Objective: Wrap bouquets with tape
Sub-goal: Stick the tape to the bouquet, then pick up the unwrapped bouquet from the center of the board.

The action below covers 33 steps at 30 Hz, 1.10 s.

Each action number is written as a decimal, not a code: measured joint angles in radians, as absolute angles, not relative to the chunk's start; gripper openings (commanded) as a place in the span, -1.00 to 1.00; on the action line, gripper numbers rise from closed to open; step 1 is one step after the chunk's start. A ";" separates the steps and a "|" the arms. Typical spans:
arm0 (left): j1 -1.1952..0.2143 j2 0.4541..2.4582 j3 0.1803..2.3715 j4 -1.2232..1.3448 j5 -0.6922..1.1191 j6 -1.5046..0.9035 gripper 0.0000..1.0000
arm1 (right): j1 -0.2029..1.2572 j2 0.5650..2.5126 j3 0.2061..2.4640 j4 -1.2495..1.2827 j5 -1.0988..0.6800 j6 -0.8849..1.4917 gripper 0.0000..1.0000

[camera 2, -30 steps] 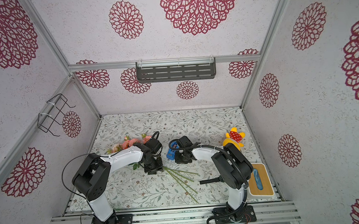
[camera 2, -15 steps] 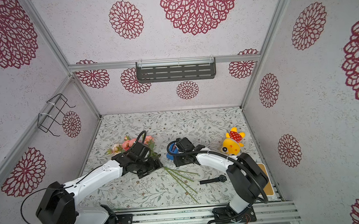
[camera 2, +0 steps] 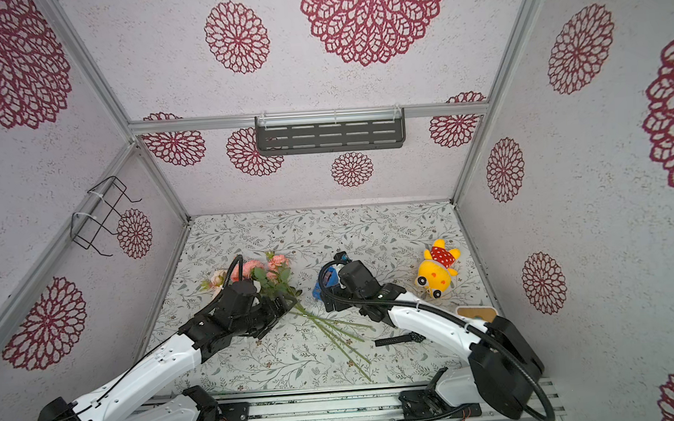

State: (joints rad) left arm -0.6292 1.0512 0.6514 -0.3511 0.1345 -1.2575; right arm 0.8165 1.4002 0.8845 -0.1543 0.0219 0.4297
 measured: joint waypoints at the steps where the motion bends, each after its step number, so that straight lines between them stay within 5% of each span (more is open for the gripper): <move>1: -0.629 1.051 0.648 -0.343 0.130 -1.266 0.95 | 0.832 1.430 0.895 -0.155 0.021 0.430 0.78; 7: -0.622 1.028 0.505 -0.142 0.113 -1.379 0.95 | 0.896 1.613 1.016 -0.179 0.009 0.407 0.51; 17: -0.621 1.047 0.498 -0.079 0.094 -1.409 0.97 | 0.911 1.807 1.146 -0.238 0.003 0.358 0.44; 33: -0.621 1.037 0.496 -0.081 0.083 -1.419 0.96 | 0.913 1.850 1.124 -0.247 -0.050 0.295 0.50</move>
State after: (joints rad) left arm -0.6209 1.0374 0.4965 -0.0807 0.0830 -1.4189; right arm 0.9134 1.8503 1.1240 -0.2470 -0.0498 0.2955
